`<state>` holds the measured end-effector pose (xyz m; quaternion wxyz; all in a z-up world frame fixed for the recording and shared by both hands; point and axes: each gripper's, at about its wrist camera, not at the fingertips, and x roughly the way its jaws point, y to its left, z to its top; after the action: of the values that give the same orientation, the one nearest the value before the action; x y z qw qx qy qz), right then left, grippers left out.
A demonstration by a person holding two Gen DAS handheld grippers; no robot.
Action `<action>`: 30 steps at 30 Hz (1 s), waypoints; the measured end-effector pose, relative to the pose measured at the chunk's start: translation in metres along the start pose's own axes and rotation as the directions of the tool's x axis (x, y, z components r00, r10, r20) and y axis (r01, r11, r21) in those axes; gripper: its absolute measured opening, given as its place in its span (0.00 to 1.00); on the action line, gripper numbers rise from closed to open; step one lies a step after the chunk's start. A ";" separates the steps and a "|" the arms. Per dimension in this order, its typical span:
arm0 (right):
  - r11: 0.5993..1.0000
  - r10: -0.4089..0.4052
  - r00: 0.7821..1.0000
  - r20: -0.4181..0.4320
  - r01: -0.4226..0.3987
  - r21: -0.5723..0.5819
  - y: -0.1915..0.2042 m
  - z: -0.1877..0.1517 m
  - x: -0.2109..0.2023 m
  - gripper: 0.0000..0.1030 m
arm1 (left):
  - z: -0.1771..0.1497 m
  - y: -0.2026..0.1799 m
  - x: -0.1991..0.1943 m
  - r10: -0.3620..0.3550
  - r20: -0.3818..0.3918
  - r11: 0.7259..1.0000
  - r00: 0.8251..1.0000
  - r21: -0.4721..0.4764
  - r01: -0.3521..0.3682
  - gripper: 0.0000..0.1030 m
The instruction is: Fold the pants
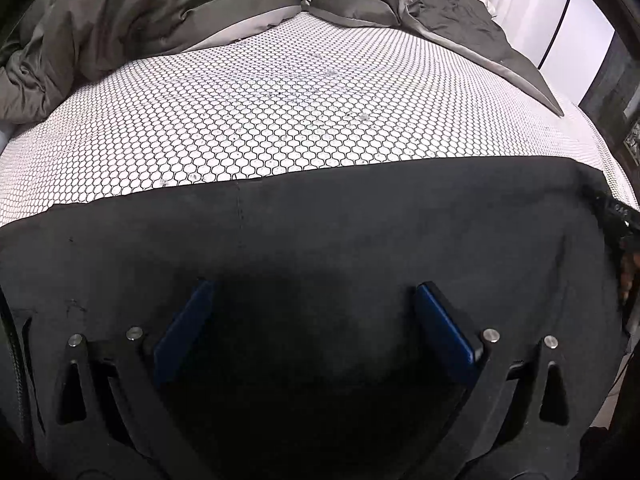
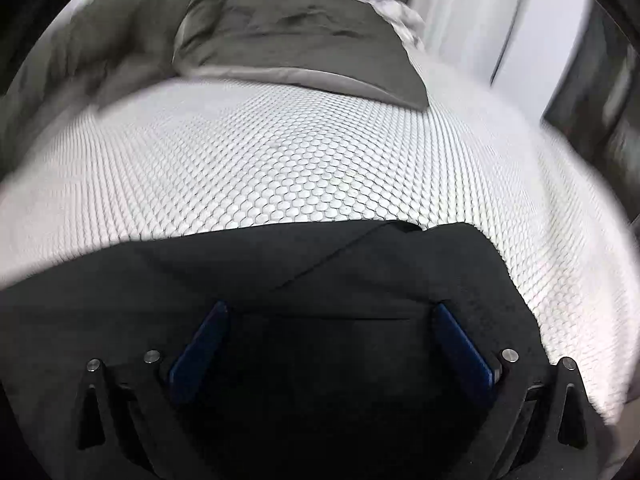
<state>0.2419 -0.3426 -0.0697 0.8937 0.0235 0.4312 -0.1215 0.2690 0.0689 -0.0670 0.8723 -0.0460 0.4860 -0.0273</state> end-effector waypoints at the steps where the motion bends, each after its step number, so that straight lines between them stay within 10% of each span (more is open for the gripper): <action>1: 1.000 -0.003 1.000 0.014 0.003 -0.012 0.003 0.001 -0.005 0.99 | 0.000 0.000 -0.002 0.010 0.007 1.000 1.000 0.001 -0.010 0.96; 3: 0.997 -0.022 0.999 0.042 0.025 -0.067 0.017 -0.003 -0.020 0.99 | 0.001 -0.008 -0.012 0.031 0.027 0.999 0.999 0.017 -0.031 0.92; 8: 0.956 0.254 0.967 0.030 -0.246 -0.163 0.062 -0.019 -0.053 0.99 | -0.001 -0.063 -0.036 -0.089 0.077 0.991 0.993 0.107 0.080 0.93; 13: 0.899 0.357 0.930 -0.089 -0.368 -0.237 0.102 -0.053 -0.052 0.99 | -0.011 -0.116 -0.002 -0.211 -0.080 0.969 0.974 0.114 0.219 0.93; 18: 0.910 0.240 0.967 -0.089 -0.256 -0.327 0.101 -0.062 -0.039 0.99 | -0.024 -0.102 -0.008 -0.115 -0.058 0.972 0.992 0.201 0.124 0.93; 24: 0.948 0.072 0.997 -0.010 -0.072 -0.309 0.067 -0.069 -0.046 0.99 | -0.047 0.015 -0.043 0.079 0.016 0.996 0.997 0.036 -0.079 0.93; 30: 0.973 -0.024 0.999 0.036 0.031 -0.229 0.049 -0.078 -0.064 0.99 | -0.064 0.029 -0.079 0.077 0.111 0.997 0.991 -0.030 -0.074 0.93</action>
<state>0.1559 -0.2715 -0.0718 0.8956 -0.0878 0.4279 -0.0838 0.1728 0.1018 -0.0367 0.8980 -0.0405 0.4378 0.0145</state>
